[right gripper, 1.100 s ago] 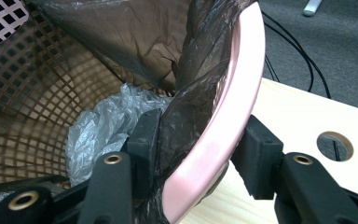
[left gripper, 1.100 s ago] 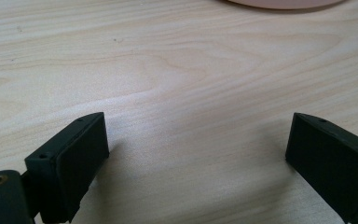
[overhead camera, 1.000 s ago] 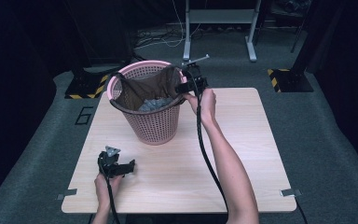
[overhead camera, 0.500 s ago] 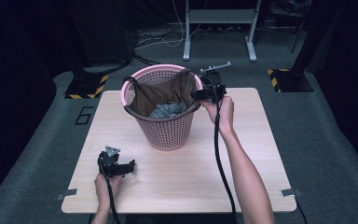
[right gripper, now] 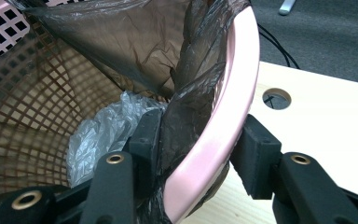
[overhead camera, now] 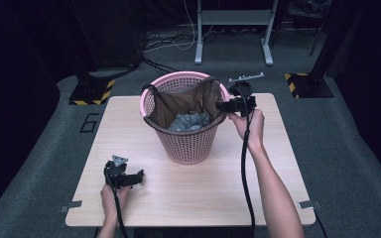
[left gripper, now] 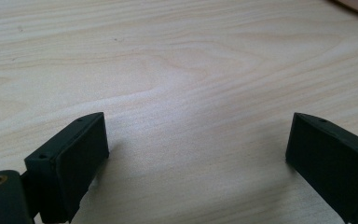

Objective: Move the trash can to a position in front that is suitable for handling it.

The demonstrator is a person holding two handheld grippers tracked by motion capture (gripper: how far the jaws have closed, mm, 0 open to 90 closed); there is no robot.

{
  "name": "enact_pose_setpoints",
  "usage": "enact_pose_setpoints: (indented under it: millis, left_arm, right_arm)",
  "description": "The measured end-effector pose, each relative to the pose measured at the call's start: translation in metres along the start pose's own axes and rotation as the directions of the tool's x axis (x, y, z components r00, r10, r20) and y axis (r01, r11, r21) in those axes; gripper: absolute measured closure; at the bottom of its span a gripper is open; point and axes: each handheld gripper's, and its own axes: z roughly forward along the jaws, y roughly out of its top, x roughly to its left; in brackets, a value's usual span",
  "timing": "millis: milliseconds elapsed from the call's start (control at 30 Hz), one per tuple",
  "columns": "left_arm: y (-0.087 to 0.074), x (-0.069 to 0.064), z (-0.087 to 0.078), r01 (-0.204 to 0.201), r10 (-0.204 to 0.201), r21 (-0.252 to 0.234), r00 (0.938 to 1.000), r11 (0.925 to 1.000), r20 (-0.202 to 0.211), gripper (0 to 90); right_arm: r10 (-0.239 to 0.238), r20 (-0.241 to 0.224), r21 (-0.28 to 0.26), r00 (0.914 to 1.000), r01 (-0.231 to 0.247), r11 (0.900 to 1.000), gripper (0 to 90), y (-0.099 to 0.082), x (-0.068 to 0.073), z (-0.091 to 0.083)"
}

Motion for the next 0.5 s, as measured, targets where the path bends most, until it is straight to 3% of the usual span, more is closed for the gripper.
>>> enact_pose_setpoints:
  millis: [500]
  left_arm:
    - [0.0,0.0,0.0,0.0,0.0,0.0,1.0,1.0,-0.007,5.7]
  right_arm:
    - [0.005,-0.006,0.01,1.0,-0.005,0.9999,54.5,-0.018,-0.009,-0.024]
